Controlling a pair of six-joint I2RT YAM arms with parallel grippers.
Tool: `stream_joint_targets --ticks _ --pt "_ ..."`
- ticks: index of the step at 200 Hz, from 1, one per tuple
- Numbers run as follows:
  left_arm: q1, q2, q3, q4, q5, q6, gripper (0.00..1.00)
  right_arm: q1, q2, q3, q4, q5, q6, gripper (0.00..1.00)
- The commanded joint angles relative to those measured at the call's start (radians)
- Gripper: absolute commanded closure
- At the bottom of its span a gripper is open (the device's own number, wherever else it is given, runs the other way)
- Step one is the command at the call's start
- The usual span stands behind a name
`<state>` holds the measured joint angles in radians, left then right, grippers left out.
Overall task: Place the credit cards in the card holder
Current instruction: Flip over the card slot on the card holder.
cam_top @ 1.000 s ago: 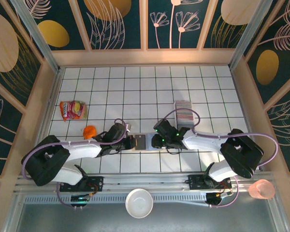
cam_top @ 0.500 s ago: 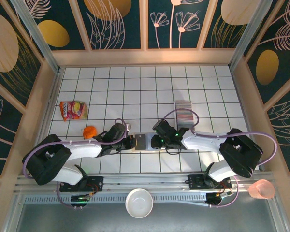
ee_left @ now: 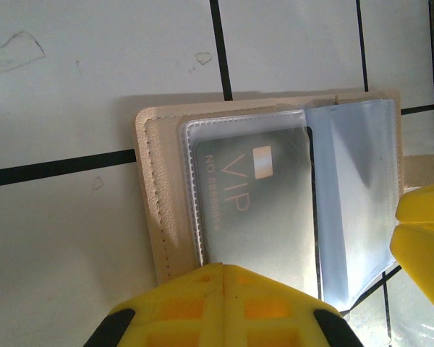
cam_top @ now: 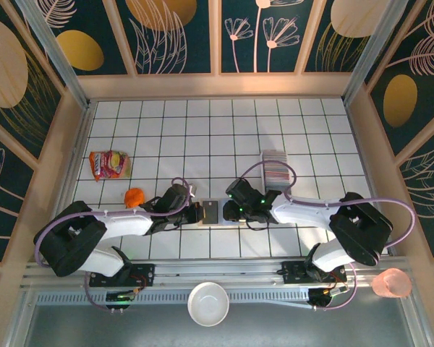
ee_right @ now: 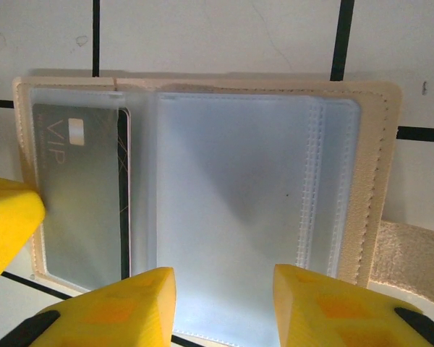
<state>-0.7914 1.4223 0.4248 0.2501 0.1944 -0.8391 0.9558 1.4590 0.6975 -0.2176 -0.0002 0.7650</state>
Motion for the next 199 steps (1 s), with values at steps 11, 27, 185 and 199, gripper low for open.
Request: stream_joint_targets --ticks 11,27,185,199 --pt "-0.004 0.01 -0.011 -0.009 -0.019 -0.002 0.98 0.008 0.048 0.014 0.01 0.022 0.011 0.59" --pt "-0.005 0.008 -0.011 -0.011 -0.021 0.0 0.98 0.008 0.063 0.01 0.028 -0.008 0.013 0.59" --pt "-0.005 0.003 -0.02 -0.013 -0.027 -0.005 1.0 0.02 0.096 -0.011 0.247 -0.141 0.101 0.56" --pt "-0.005 0.003 -0.019 -0.012 -0.027 -0.005 1.0 0.024 0.091 -0.003 0.238 -0.134 0.101 0.56"
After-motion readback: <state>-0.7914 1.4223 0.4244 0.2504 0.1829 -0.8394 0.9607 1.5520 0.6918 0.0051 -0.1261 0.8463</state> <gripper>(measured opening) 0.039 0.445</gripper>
